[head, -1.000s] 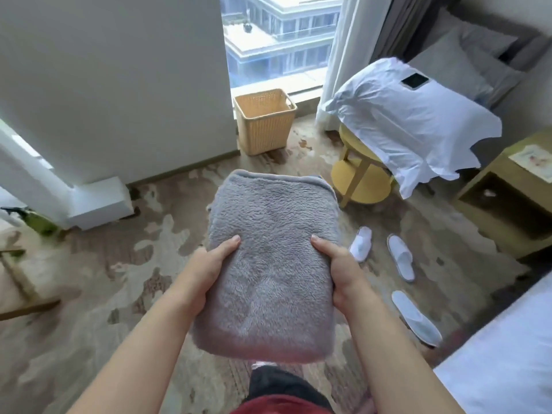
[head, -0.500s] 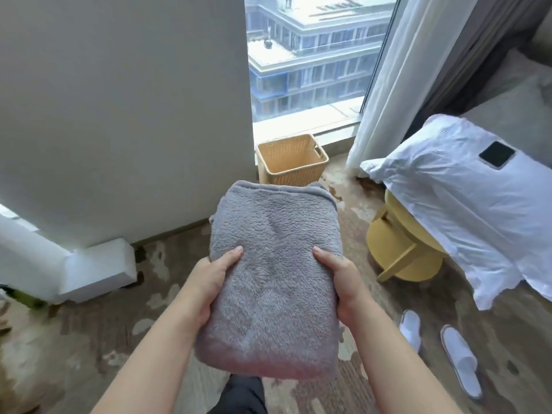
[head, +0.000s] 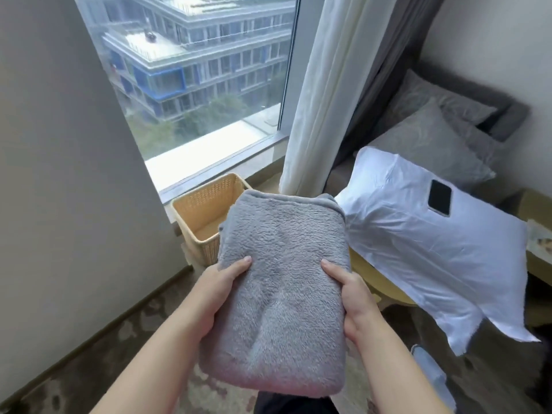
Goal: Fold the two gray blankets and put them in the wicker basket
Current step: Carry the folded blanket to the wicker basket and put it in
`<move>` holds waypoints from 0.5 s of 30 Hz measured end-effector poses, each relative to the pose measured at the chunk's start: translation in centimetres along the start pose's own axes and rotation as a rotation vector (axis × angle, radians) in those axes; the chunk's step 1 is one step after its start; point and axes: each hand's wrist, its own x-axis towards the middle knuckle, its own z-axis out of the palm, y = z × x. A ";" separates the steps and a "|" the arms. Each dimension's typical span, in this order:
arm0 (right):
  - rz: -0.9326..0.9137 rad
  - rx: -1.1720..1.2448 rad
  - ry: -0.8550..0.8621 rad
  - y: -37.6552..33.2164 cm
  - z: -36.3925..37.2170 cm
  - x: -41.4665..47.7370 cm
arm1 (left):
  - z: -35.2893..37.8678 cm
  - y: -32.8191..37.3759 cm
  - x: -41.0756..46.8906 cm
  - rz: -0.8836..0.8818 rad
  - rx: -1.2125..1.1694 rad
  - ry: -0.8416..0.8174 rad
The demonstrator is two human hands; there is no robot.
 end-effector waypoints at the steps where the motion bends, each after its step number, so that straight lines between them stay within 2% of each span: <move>1: -0.006 -0.007 -0.012 -0.6 1.4 2.1 | -0.5 1.2 2.1 -0.003 0.008 0.004; 5: 0.020 -0.002 -0.043 -2.1 7.0 12.3 | -3.1 5.5 11.3 -0.012 0.011 0.080; 15: 0.331 -0.019 -0.069 -4.0 19.9 45.6 | -9.6 16.0 41.2 -0.055 0.101 0.330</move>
